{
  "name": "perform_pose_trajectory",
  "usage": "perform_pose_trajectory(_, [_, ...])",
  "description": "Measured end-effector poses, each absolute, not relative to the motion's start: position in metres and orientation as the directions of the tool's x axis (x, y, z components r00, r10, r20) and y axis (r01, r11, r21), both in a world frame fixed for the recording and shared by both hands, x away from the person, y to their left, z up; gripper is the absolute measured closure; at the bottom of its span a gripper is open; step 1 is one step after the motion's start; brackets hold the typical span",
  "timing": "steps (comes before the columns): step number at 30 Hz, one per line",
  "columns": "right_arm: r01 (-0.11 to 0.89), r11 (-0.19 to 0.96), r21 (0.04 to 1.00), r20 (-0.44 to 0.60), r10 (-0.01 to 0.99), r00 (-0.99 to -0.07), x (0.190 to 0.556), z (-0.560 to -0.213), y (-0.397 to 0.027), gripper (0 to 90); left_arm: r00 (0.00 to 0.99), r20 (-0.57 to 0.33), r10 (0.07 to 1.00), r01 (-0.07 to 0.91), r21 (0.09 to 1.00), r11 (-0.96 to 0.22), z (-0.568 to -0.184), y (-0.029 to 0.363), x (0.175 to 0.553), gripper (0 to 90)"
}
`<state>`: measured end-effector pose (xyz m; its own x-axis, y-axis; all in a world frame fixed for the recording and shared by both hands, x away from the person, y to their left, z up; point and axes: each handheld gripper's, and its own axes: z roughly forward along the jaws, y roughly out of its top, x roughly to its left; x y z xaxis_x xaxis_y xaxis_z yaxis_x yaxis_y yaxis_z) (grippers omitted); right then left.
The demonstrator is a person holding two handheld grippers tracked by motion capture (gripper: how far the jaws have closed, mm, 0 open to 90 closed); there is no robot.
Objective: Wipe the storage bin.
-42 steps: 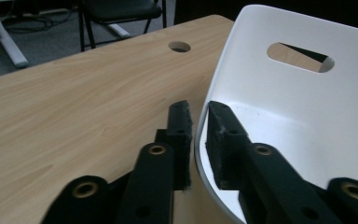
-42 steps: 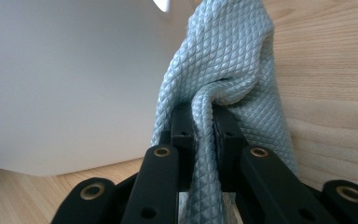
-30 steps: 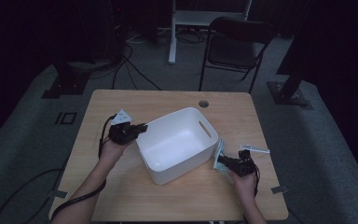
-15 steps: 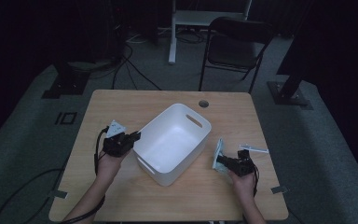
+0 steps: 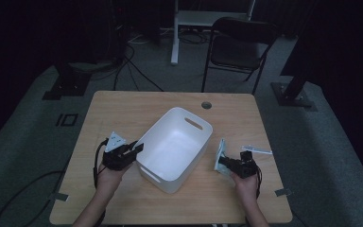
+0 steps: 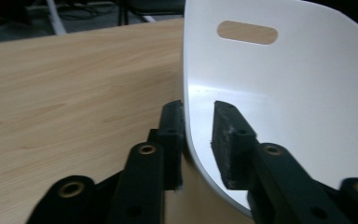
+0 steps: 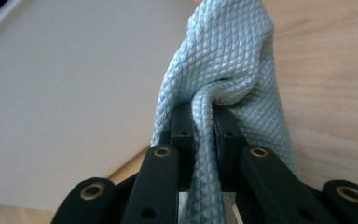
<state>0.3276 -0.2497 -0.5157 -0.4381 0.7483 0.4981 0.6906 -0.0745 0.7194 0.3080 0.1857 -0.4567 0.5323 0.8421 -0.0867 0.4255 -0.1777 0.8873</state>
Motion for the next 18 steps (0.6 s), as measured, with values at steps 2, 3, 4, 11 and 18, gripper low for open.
perform_pose_trajectory(2, [0.68,-0.084,0.728,0.502,0.741,-0.446,0.328,-0.511,-0.251,81.7,0.512,-0.067,0.856,0.424,0.887,-0.184,-0.456,0.183,0.307,80.2])
perform_pose_trajectory(3, [0.676,-0.089,0.732,0.505,0.737,-0.449,0.328,-0.509,-0.251,81.7,0.502,-0.062,0.863,0.424,0.887,-0.183,-0.455,0.182,0.307,81.8])
perform_pose_trajectory(4, [0.669,-0.095,0.737,0.507,0.733,-0.454,0.327,-0.506,-0.252,81.8,0.493,-0.066,0.868,0.427,0.887,-0.175,-0.455,0.181,0.307,83.1])
perform_pose_trajectory(11, [0.634,-0.121,0.763,0.516,0.705,-0.487,0.328,-0.487,-0.249,81.8,0.444,-0.08,0.892,0.432,0.892,-0.135,-0.457,0.177,0.306,86.0])
perform_pose_trajectory(18, [0.602,-0.121,0.789,0.505,0.686,-0.524,0.338,-0.47,-0.236,81.8,0.435,-0.064,0.898,0.423,0.895,-0.141,-0.457,0.176,0.306,85.8])
